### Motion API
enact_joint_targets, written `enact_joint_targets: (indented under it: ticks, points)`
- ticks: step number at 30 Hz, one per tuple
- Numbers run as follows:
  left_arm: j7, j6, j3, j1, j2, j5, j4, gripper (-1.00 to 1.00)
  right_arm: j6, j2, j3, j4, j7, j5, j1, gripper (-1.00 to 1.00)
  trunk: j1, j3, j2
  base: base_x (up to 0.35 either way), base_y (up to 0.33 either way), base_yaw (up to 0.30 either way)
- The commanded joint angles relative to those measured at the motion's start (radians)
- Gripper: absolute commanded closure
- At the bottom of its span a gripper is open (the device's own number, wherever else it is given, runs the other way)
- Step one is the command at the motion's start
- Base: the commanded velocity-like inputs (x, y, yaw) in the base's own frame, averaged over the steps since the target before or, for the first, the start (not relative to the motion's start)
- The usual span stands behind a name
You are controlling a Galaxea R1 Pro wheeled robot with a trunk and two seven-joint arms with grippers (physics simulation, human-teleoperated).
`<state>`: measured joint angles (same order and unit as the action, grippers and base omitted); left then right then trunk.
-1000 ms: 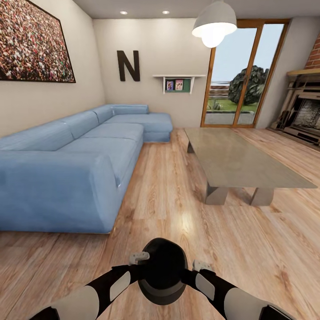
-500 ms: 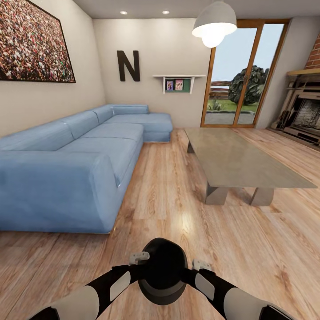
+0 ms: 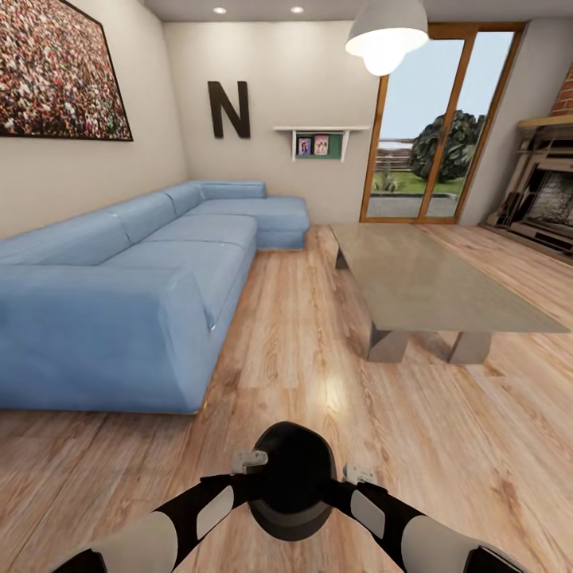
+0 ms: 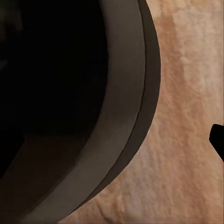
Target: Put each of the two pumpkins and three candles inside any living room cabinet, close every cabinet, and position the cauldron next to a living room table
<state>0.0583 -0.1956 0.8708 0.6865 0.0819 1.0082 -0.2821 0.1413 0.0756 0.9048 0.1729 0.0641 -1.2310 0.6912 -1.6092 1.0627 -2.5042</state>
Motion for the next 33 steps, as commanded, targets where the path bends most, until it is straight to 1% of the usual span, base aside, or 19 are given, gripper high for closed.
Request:
enact_joint_targets:
  ticks: [1,4,9,15,29,33]
  points:
    - [0.006,-0.002,0.007,0.001,-0.001,0.009,-0.002,-1.0,0.003,0.0,0.006,0.002,0.007,-0.006,0.001,-1.0,0.0,0.005,-0.001,0.0,0.0,0.0]
    - [0.006,-0.002,0.007,0.001,-0.001,0.009,-0.002,-1.0,0.003,0.0,0.006,0.002,0.006,-0.006,0.001,-1.0,-0.002,0.016,-0.001,0.0,0.0,0.0]
    - [0.006,-0.002,0.007,0.001,-0.001,0.009,-0.003,-1.0,0.003,0.0,0.006,0.002,0.006,-0.006,0.001,-1.0,-0.002,0.016,-0.001,0.0,0.0,0.0]
    - [0.006,-0.002,0.007,0.001,-0.001,0.009,-0.003,-1.0,0.003,0.0,0.006,0.002,0.006,-0.006,0.001,-1.0,-0.004,0.04,-0.003,0.0,0.0,0.0]
    - [0.006,-0.002,0.007,0.001,-0.001,0.009,-0.003,-1.0,0.0,0.001,0.005,0.005,0.006,-0.007,0.001,-1.0,-0.004,0.04,-0.003,0.0,0.0,0.0]
    - [0.006,-0.002,0.005,0.001,0.0,0.009,-0.003,-1.0,-0.023,0.001,0.006,0.006,0.005,-0.007,0.001,-1.0,-0.004,0.04,-0.003,0.0,0.0,0.0]
